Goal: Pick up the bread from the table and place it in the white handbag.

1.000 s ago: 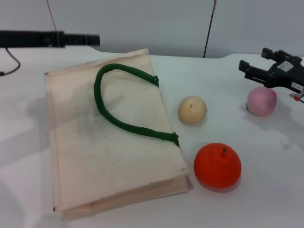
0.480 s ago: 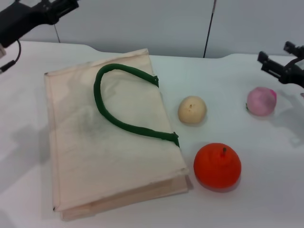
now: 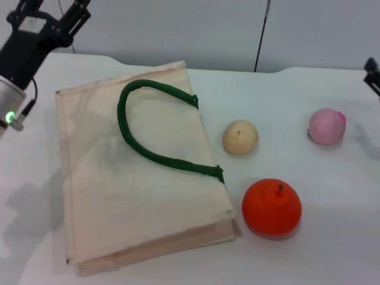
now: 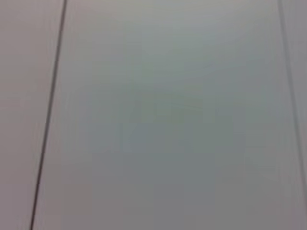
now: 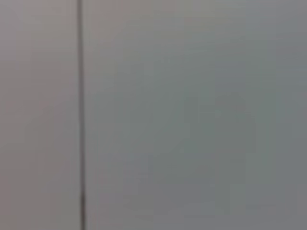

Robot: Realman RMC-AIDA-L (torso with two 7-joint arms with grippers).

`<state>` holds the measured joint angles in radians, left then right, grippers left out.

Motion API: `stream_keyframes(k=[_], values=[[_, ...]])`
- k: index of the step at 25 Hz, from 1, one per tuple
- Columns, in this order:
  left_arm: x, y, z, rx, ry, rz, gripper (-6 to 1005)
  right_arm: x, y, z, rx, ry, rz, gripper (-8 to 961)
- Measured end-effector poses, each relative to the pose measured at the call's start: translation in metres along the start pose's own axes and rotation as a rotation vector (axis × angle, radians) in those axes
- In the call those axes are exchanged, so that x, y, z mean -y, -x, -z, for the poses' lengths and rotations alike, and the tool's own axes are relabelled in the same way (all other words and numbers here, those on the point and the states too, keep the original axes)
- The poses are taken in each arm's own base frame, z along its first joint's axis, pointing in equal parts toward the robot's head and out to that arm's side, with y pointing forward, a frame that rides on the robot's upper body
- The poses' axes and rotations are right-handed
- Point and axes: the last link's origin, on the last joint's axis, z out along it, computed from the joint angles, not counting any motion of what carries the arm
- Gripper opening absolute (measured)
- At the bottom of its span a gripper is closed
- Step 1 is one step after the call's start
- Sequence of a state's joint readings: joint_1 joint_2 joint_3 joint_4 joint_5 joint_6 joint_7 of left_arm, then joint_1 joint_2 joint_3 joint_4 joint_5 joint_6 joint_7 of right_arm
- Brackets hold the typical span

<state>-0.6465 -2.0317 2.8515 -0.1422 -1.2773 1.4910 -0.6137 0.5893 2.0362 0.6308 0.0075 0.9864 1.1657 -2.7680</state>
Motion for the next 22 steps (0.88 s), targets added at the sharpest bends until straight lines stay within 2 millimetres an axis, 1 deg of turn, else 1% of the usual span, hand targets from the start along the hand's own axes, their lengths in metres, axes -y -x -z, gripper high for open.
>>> stream_keyframes(k=[1,4,13,22], values=[[-0.004,0.008,0.002,0.005,-0.045,0.016,836,0.001,0.000,0.002,0.008,-0.023,-0.005,883],[-0.008,0.012,0.002,-0.002,-0.078,0.019,836,0.006,0.000,0.005,0.024,-0.068,-0.024,884],[-0.016,0.013,-0.005,-0.016,-0.070,0.028,837,0.003,0.001,0.002,0.031,-0.068,-0.040,884],[-0.013,0.013,-0.004,-0.018,-0.091,0.037,831,0.000,0.001,0.000,0.027,-0.059,-0.043,884]])
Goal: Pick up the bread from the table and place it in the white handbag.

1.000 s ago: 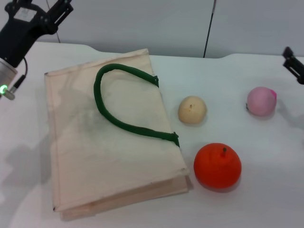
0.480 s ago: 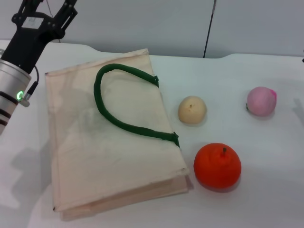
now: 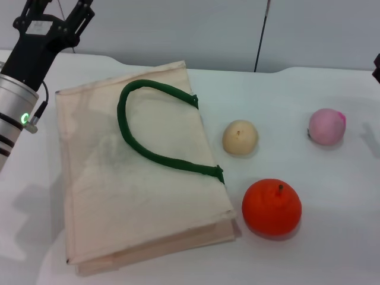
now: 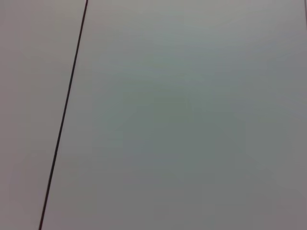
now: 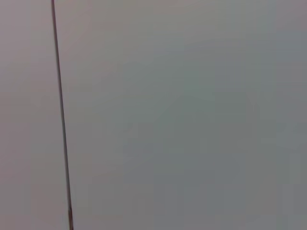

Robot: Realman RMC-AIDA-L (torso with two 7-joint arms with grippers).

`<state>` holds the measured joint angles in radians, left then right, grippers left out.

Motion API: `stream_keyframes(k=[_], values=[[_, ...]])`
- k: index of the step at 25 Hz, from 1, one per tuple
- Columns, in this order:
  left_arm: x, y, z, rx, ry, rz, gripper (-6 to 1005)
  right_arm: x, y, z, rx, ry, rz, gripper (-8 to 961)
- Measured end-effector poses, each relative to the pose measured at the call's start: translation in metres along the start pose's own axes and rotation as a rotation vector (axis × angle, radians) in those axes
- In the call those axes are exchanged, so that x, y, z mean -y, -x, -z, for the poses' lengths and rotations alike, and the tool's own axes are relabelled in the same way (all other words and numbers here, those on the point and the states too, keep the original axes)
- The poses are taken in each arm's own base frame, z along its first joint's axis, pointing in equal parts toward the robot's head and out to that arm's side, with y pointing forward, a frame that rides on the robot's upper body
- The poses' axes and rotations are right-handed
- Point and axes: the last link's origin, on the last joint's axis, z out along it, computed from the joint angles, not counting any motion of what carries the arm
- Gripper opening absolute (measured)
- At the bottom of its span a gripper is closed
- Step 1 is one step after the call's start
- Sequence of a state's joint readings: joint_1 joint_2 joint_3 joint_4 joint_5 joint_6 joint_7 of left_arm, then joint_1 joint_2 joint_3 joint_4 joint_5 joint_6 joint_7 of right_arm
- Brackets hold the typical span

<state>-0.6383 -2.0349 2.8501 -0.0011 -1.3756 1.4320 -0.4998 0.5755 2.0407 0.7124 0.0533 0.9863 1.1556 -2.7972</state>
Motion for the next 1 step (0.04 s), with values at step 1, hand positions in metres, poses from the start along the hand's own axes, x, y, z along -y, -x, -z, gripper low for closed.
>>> stream_keyframes(k=[1], values=[[0.0003,-0.0002,-0.0001,-0.002,-0.004,-0.002,830,-0.0003,-0.0002,-0.0008,-0.003,0.000,0.000,884]])
